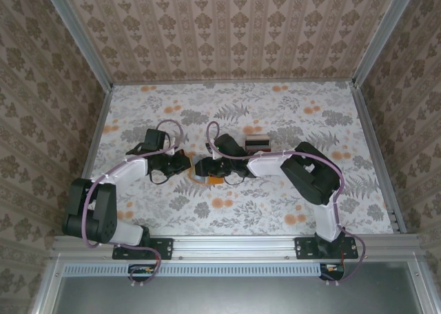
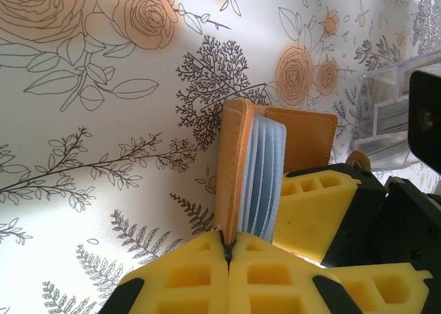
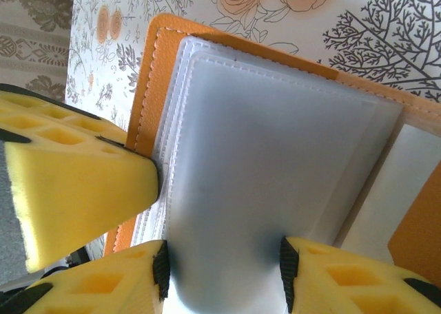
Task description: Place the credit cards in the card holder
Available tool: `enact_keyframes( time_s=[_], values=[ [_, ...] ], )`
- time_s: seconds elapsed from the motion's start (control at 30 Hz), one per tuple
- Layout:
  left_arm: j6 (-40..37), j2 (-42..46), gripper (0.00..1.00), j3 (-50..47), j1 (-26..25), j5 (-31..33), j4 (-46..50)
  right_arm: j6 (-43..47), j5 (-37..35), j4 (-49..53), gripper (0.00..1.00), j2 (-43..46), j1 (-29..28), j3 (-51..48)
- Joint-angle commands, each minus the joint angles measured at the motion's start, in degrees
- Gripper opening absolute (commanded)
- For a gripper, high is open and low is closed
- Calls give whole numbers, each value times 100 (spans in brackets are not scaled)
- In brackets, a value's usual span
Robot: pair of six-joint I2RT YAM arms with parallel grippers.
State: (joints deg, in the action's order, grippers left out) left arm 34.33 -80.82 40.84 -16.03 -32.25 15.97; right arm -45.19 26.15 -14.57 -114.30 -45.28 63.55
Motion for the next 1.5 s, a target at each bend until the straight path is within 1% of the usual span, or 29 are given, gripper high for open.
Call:
enact_keyframes(
  time_s=[0.0, 0.1, 0.33, 0.4, 0.43, 0.63, 0.83, 1.0, 1.07, 1.17, 1.2, 1.47],
  values=[
    [48, 94, 0, -94, -9, -81, -28, 84, -12, 145, 42, -77, -51, 71],
    [-4, 85, 0, -85, -1, -23, 50, 173, -96, 255, 31, 2, -42, 52],
    [-119, 97, 0, -185, 140, 185, 231, 550, -457, 853, 30, 392, 40, -96],
    [-128, 110, 0, -249, 204, 194, 218, 631, -582, 971, 31, 489, 67, -155],
    [-153, 110, 0, -268, 234, 200, 238, 673, -683, 1053, 34, 537, 67, -182],
    [-191, 141, 0, -374, 276, 216, 225, 942, -1223, 1549, 35, 679, 78, -189],
    [-260, 119, 0, -386, 282, 273, 272, 1139, -1655, 2003, 46, 924, 101, -219],
    [-295, 19, 1, -371, 303, 258, 251, 1244, -1769, 2256, 49, 1255, 156, -294],
    [-329, 14, 18, -357, 302, 166, 222, 1276, -1764, 2308, 50, 1380, 153, -317],
    [-416, 63, 29, -258, 303, 225, 406, 1321, -1740, 2310, 50, 1494, 161, -321],
    [-430, 103, 32, -236, 302, 243, 450, 1328, -1722, 2309, 50, 1507, 163, -318],
    [-579, 307, 42, 8, 352, 392, 885, 1357, -1616, 2320, 50, 1597, 182, -214]
  ],
)
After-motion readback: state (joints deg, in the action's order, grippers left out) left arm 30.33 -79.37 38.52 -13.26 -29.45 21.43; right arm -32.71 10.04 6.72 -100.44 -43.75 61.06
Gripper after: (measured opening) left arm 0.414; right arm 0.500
